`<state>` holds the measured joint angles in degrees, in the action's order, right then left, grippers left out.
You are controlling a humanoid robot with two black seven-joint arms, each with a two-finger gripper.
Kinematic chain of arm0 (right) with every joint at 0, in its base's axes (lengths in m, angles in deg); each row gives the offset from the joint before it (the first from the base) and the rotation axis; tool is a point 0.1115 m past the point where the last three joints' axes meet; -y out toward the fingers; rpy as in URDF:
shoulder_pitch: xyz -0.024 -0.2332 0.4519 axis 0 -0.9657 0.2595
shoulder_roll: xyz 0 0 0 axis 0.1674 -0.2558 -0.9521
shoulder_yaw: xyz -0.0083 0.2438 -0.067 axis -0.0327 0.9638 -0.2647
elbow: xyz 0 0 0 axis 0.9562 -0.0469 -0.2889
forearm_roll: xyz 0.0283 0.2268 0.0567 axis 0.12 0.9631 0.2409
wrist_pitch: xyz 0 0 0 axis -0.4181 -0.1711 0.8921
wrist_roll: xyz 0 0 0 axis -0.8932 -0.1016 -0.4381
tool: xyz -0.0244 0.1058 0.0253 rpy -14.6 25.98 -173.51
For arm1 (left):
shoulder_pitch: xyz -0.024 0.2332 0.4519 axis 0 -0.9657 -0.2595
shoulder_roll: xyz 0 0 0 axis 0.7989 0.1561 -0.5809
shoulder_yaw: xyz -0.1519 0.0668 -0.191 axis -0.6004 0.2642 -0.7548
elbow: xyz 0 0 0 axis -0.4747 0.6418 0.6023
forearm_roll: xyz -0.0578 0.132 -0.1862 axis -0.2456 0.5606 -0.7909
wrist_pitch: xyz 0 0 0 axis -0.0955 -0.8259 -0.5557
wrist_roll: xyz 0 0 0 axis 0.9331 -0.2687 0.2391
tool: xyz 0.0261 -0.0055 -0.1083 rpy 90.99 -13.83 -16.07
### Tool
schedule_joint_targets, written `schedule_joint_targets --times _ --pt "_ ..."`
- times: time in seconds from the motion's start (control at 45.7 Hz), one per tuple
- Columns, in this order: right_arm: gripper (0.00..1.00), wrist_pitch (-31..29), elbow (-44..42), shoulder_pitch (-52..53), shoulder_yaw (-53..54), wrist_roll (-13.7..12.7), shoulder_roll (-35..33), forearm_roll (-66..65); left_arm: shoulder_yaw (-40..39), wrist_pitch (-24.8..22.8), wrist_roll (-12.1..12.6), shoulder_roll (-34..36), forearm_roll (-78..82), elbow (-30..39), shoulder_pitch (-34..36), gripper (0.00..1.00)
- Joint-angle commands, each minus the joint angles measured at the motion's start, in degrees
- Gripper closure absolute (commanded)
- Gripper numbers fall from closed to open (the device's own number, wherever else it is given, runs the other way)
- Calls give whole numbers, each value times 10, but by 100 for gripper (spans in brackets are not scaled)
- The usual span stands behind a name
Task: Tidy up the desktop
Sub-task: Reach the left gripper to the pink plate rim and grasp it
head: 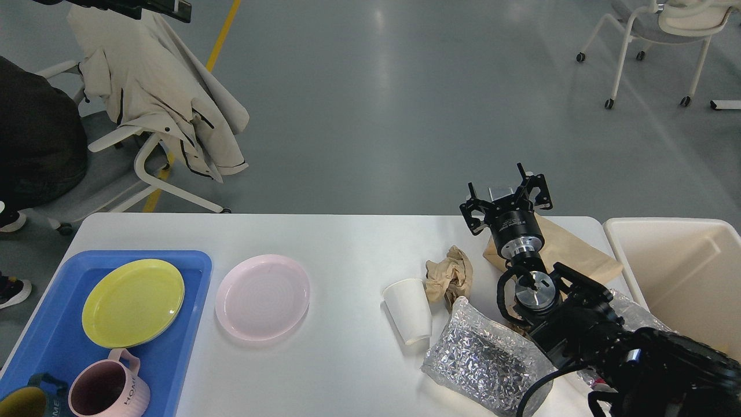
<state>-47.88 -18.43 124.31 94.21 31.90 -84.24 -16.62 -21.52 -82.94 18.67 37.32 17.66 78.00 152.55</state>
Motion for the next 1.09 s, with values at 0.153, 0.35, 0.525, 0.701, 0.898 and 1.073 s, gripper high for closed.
schedule_joint_targets --times 0.153,0.35,0.525,0.701,0.898,1.073 --pt "0 0 0 0 0 0 0 0 397 290 -7 -120 -285 221 -16 19" --pt "0 0 0 0 0 -1 0 0 434 412 6 -151 -296 293 -120 19" --pt "0 0 0 0 0 0 0 0 432 480 32 -176 -301 284 -203 19" --pt "0 0 0 0 0 0 1 0 408 520 65 -200 -321 256 -272 19" --pt "0 0 0 0 0 -1 1 0 406 525 86 -205 -345 239 -290 19" --pt "0 0 0 0 0 0 1 0 383 548 111 -224 -381 179 -334 20"
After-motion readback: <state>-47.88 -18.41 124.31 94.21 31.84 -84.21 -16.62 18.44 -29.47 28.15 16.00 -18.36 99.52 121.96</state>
